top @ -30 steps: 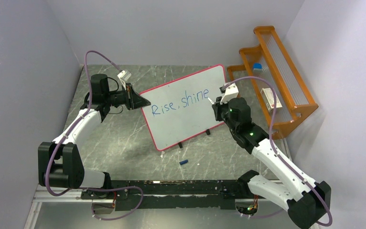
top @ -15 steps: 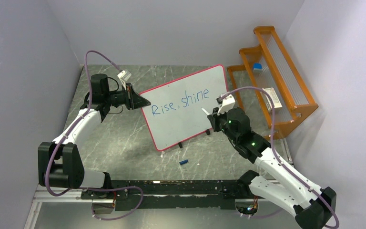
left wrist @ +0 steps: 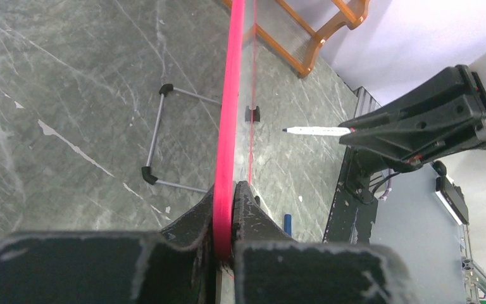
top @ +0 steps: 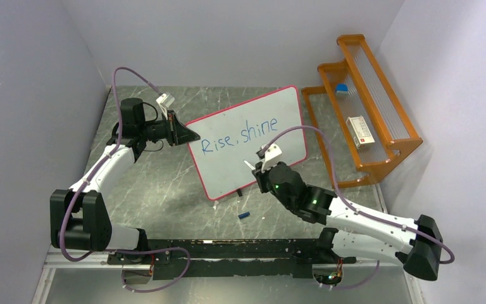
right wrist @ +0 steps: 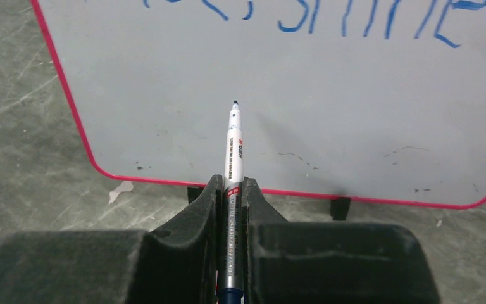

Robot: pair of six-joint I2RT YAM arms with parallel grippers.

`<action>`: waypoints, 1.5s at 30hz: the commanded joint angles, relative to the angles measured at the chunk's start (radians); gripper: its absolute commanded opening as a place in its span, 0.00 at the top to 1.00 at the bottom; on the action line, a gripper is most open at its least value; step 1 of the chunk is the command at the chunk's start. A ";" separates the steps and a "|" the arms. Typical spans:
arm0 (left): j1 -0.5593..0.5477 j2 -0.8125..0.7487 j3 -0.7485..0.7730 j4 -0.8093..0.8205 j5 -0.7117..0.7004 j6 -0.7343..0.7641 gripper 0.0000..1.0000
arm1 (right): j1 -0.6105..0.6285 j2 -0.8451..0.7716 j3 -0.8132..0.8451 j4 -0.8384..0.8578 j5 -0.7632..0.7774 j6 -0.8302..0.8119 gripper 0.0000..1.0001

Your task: Write a sentence on the whiteboard

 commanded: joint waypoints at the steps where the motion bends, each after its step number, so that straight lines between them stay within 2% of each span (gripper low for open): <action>1: -0.020 0.017 -0.028 -0.080 -0.131 0.103 0.95 | 0.087 0.062 -0.003 0.113 0.122 0.032 1.00; 8: -0.020 0.020 -0.026 -0.080 -0.131 0.103 0.95 | 0.225 0.165 0.027 0.167 0.303 0.024 1.00; 15: -0.020 0.020 -0.026 -0.080 -0.130 0.103 0.95 | 0.244 0.243 0.068 0.184 0.353 0.030 1.00; 29: -0.020 0.017 -0.025 -0.080 -0.126 0.103 0.95 | 0.246 0.363 0.162 0.142 0.391 0.046 1.00; 45: -0.020 0.017 -0.027 -0.073 -0.118 0.098 0.95 | 0.229 0.449 0.214 0.103 0.357 0.041 1.00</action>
